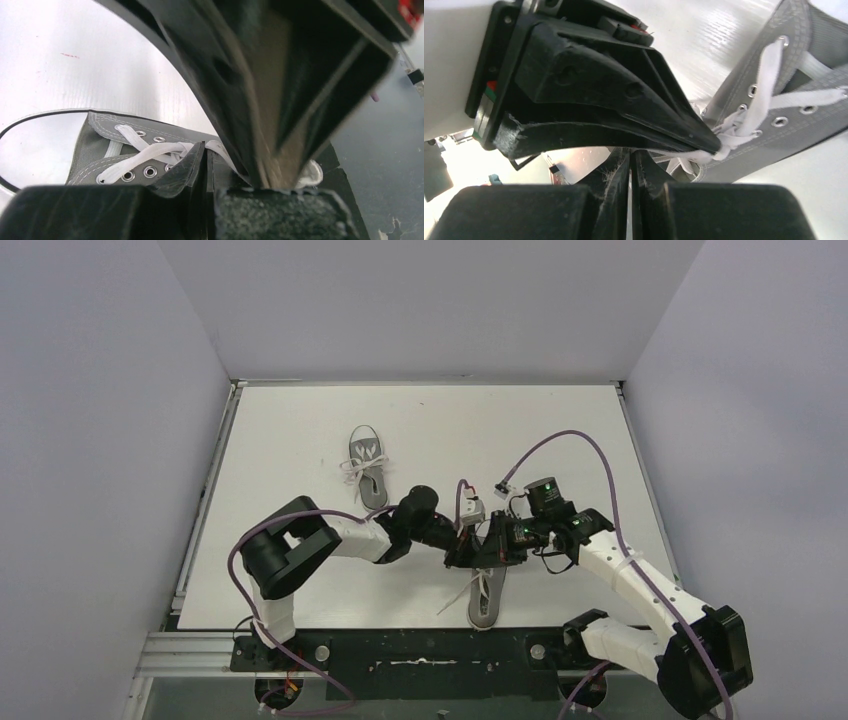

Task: Tie the shoes
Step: Cross the shoelace with the shoelace.

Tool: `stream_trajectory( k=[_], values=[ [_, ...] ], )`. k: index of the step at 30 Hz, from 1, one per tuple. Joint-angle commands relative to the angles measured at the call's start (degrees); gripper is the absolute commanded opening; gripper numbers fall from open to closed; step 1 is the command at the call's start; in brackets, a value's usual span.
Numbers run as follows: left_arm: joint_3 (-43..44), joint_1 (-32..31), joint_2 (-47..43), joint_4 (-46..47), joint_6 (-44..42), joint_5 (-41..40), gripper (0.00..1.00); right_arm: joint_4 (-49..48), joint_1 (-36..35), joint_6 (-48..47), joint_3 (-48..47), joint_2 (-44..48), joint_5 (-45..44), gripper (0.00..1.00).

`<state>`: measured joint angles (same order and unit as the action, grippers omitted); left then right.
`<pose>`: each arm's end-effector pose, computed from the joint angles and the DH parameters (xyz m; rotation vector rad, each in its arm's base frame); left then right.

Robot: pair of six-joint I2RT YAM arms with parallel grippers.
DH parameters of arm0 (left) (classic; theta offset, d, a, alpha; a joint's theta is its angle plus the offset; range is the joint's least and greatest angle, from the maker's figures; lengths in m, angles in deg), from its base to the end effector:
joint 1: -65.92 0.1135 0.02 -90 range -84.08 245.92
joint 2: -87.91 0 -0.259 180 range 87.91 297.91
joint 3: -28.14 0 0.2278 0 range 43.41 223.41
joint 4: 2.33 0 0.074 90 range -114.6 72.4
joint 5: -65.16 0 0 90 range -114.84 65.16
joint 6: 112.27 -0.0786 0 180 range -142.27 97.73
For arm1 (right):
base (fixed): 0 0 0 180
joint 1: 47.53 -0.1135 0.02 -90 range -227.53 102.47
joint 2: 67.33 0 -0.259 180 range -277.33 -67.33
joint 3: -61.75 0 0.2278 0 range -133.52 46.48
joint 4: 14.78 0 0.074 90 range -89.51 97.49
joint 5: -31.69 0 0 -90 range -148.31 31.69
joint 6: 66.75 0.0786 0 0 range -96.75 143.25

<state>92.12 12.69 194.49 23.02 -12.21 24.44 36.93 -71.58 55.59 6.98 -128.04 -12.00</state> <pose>0.1805 -0.3410 0.1704 1.3365 1.5785 -1.5224 0.1490 0.1287 0.2074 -0.1386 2.7107 1.3844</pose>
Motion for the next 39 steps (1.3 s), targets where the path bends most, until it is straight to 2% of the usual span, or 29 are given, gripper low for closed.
stream_trajectory(
  k=[1, 5, 7, 11, 13, 19, 22, 27, 34, 39],
  values=[
    [0.62, -0.66, 1.72, 9.02, 6.84, -3.37, 0.00, -9.50, -5.31, 6.59, -0.73, -0.88, -1.64, 0.02],
    [-3.05, -0.88, 2.98, 21.30, 12.56, -4.81, 0.00, -5.70, -6.03, 7.32, -2.02, 0.34, -8.57, 0.14],
    [-4.03, -1.27, 2.94, 22.99, 13.12, -5.10, 0.00, -0.98, -5.23, 6.88, -3.83, 1.09, -12.45, 0.23],
    [-5.19, -1.75, 3.00, 23.48, 13.12, -4.90, 0.00, 6.85, -2.51, 5.23, -7.20, 1.96, -13.29, 0.35],
    [-5.90, -1.75, 3.00, 23.91, 13.11, -4.89, 0.00, 12.56, -0.08, 2.27, -9.22, 1.85, -12.84, 0.38],
    [-6.61, -1.62, 2.73, 23.33, 12.70, -4.61, 0.00, 24.10, 7.97, -3.70, -10.66, 4.23, -13.17, 0.36],
    [-6.80, -1.54, 2.81, 23.33, 12.76, -4.53, 0.00, 23.72, 8.98, -4.37, -7.77, 3.54, -11.66, 0.26],
    [-6.83, -1.50, 2.49, 23.01, 12.96, -4.36, 0.00, 16.97, 8.65, -3.08, -3.19, 2.64, -6.37, 0.12],
    [-6.70, -1.46, 2.40, 23.21, 13.39, -4.27, 0.00, 8.21, 7.87, 1.62, 0.35, 1.52, -3.85, 0.15],
    [-6.58, -1.44, 2.40, 23.46, 13.75, -4.13, 0.00, 4.05, 5.63, 3.81, 0.72, -1.11, -4.89, 0.22]
  ],
)
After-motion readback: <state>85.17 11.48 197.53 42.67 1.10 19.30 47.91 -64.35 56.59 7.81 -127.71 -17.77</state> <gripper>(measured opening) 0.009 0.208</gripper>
